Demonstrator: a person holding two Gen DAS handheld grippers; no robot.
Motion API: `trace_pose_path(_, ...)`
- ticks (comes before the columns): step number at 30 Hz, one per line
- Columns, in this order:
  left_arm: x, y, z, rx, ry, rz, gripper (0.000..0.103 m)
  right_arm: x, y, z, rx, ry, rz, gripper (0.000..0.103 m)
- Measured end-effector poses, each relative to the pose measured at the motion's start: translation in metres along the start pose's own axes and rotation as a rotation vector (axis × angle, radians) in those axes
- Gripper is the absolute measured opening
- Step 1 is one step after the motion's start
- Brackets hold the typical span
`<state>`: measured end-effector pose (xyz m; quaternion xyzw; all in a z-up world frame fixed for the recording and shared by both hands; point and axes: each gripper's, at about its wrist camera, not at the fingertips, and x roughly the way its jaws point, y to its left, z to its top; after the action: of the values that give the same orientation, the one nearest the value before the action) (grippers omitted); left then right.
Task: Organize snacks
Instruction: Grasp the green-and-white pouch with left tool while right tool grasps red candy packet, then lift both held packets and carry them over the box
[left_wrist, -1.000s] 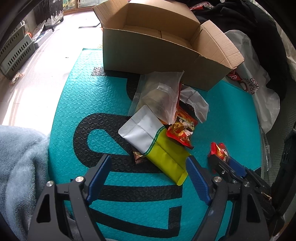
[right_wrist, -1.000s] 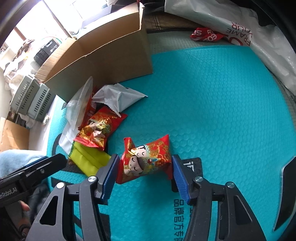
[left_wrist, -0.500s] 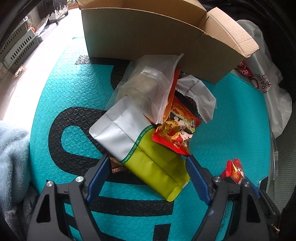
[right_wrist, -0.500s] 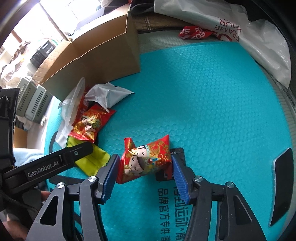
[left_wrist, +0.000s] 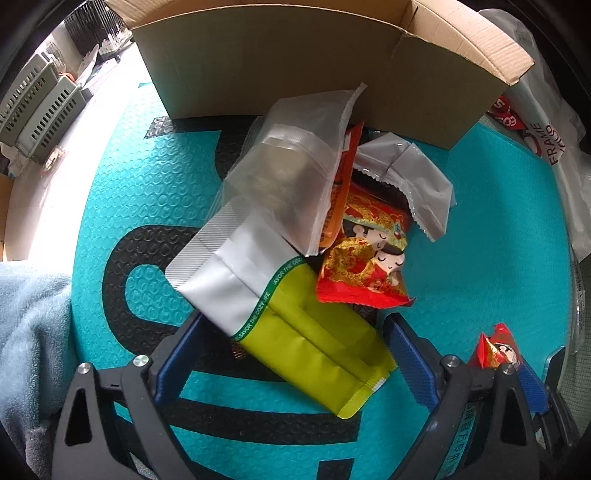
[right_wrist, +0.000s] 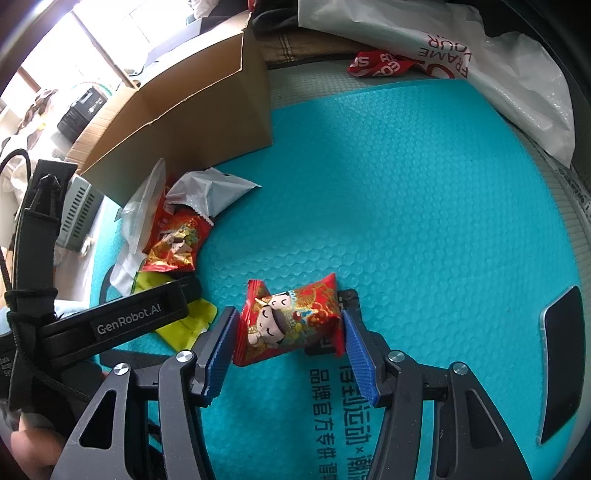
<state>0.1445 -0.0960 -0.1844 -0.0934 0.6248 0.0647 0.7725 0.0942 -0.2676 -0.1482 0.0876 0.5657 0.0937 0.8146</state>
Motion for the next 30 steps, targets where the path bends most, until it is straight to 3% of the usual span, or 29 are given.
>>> trace_pose_path(3,-0.003,0.013,-0.008,-0.004,-0.005,0.011,0.093,-0.003,-0.001,-0.001,-0.002,-0.004,-0.005,0.056)
trace_pose_path(8,-0.013,0.024,-0.018,0.037,-0.043,-0.004,0.059,-0.004,0.0,-0.004,-0.003,-0.005,0.0,0.056)
trace_pose_path(11,-0.018,0.036,-0.023,0.057,-0.052,-0.041,0.048,-0.004,0.002,-0.005,-0.006,-0.004,0.008,0.056)
trace_pose_path(21,-0.026,0.078,-0.039,0.024,-0.045,-0.181,0.044,-0.004,0.018,-0.011,-0.032,-0.006,0.036,0.056)
trace_pose_path(30,-0.055,0.096,-0.056,0.029,-0.061,-0.206,0.044,-0.005,0.029,-0.018,-0.048,0.001,0.058,0.053)
